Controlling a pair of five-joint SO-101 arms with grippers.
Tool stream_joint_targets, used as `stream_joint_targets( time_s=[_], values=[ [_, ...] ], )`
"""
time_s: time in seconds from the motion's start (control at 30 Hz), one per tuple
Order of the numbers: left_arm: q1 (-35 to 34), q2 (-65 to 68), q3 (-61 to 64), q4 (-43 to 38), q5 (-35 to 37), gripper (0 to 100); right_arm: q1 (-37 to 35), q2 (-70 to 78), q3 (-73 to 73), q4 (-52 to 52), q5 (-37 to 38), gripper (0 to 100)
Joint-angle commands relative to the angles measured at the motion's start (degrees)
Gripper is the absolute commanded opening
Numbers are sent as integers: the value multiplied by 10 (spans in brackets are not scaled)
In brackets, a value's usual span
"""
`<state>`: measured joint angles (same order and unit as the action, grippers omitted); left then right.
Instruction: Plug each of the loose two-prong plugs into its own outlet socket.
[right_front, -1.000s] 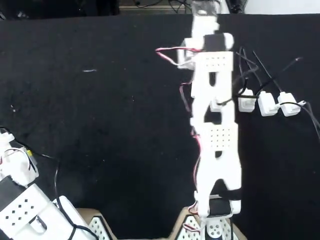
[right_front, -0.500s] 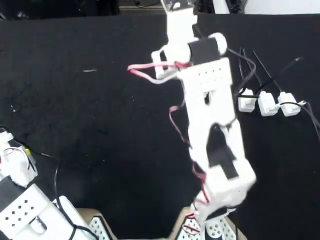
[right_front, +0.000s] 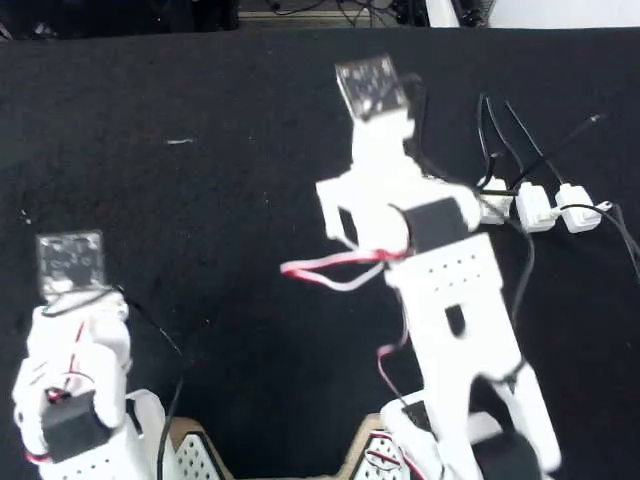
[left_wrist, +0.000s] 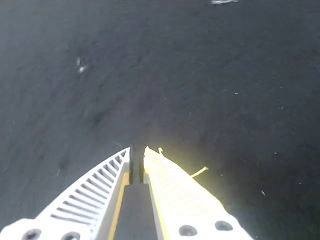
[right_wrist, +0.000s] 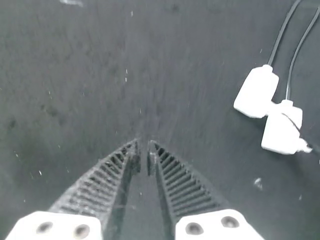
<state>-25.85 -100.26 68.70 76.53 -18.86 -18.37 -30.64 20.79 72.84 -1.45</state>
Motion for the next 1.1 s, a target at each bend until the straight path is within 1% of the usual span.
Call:
stream_joint_targets(
  time_s=[0.0,0.13,0.23,0.3,0.43,0.53,0.77,0.87,0.9,0.97,1.07],
  values=[
    [16,-40,28,-3,-10,62,7,-105,118,-47,1,11],
    [22,-10,36,-6,-11,62,28,-167,212,-73,1,11],
    [34,-9,63,-46,-12,62,47,-207,280,-105,3,11],
    [67,-9,92,-73,-12,62,54,-231,323,-128,2,11],
    [163,-10,169,-103,-10,62,52,-282,391,-138,1,11],
    [194,-10,203,-101,-9,62,55,-327,439,-135,1,11],
    [196,-4,290,-97,-8,62,55,-456,571,-138,1,11],
    [193,-9,287,-47,-11,62,55,-531,607,-136,1,11],
    [189,-9,287,-55,-12,61,54,-558,622,-135,1,11],
    [167,-7,287,-67,-10,60,54,-612,660,-135,1,11],
    [135,-9,287,-48,-12,61,55,-698,724,-116,1,12]
  ],
)
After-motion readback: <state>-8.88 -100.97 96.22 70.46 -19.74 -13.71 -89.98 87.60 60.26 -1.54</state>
